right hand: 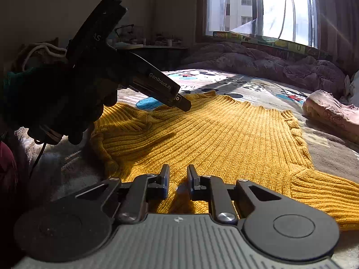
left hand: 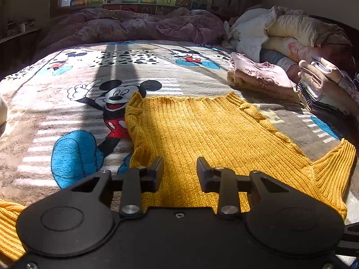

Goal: Fold clothes

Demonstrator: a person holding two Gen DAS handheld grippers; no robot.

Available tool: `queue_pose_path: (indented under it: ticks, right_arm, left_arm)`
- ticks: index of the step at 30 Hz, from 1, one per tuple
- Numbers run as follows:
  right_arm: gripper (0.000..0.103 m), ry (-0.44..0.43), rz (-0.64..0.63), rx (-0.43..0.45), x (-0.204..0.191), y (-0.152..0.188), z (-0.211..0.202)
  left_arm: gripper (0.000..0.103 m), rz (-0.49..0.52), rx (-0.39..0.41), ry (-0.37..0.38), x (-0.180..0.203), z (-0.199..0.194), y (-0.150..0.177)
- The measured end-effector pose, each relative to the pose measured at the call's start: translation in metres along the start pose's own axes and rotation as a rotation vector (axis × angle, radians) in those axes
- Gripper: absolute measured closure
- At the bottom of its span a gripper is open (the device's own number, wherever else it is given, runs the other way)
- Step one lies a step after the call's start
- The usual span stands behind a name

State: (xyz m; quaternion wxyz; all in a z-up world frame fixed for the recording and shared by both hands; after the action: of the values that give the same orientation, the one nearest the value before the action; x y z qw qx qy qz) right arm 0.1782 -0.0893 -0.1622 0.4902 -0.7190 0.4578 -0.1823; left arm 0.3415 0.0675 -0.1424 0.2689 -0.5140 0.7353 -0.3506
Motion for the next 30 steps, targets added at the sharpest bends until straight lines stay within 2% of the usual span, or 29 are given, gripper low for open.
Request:
queue_pose_path:
  ticks: [2, 3, 5, 7, 10, 13, 15, 18, 20, 22, 24, 27, 30]
  right_arm:
    - [0.083, -0.003, -0.010, -0.007, -0.005, 0.002, 0.001]
    - [0.083, -0.006, -0.011, -0.010, -0.006, 0.003, 0.000]
    - [0.083, -0.019, -0.004, -0.015, -0.005, 0.005, -0.001]
    - [0.083, -0.029, 0.008, -0.018, -0.005, 0.006, -0.002]
    - [0.083, -0.036, 0.023, -0.021, -0.005, 0.005, -0.001]
    - [0.083, -0.045, 0.040, -0.022, -0.003, 0.005, 0.001]
    - [0.083, -0.053, 0.052, -0.021, -0.002, 0.005, -0.001]
    - [0.082, -0.061, 0.060, -0.017, -0.001, 0.006, -0.001]
    - [0.082, -0.065, 0.062, -0.016, 0.000, 0.006, -0.001]
    - [0.082, -0.071, 0.071, -0.018, 0.001, 0.005, -0.001]
    - [0.082, -0.073, 0.077, -0.018, 0.002, 0.005, -0.001]
    - [0.082, -0.073, 0.075, -0.018, 0.001, 0.005, 0.000]
    - [0.082, -0.075, 0.077, -0.020, 0.001, 0.003, -0.001]
  left_arm:
    - [0.072, -0.047, -0.080, -0.060, -0.025, 0.026, 0.004]
    - [0.076, -0.094, -0.095, -0.070, -0.038, 0.032, 0.004]
    - [0.078, -0.204, -0.072, -0.043, -0.057, 0.030, -0.003]
    - [0.078, -0.157, -0.054, -0.062, -0.058, 0.025, -0.019]
    - [0.078, -0.126, -0.063, 0.014, -0.048, 0.035, -0.025]
    - [0.079, -0.089, -0.149, -0.050, -0.057, 0.062, -0.021]
    - [0.079, -0.111, -0.119, -0.034, -0.063, 0.064, -0.035]
    - [0.079, -0.066, -0.120, -0.048, -0.065, 0.083, -0.062]
    - [0.079, -0.089, -0.181, -0.040, -0.072, 0.114, -0.068]
    - [0.076, -0.123, -0.224, -0.063, -0.083, 0.135, -0.071]
    - [0.076, -0.161, -0.203, -0.065, -0.083, 0.133, -0.081]
    - [0.076, -0.154, -0.159, -0.066, -0.066, 0.119, -0.092]
    - [0.076, -0.092, -0.135, -0.079, -0.039, 0.096, -0.090]
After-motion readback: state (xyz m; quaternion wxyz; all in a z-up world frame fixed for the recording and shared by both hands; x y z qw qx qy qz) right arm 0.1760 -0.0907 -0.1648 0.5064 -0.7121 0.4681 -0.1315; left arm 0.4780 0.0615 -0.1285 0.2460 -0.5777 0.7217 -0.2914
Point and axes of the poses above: each gripper's, at about its wrist camera, not at the fingertips, and z roughly the way its jaws point, x to its right, y to its underside, the point moved 7 cm from there along z, roughly the way its jaws point, and after that the axes turned 11 degrees about z, right-handed, at the moved point
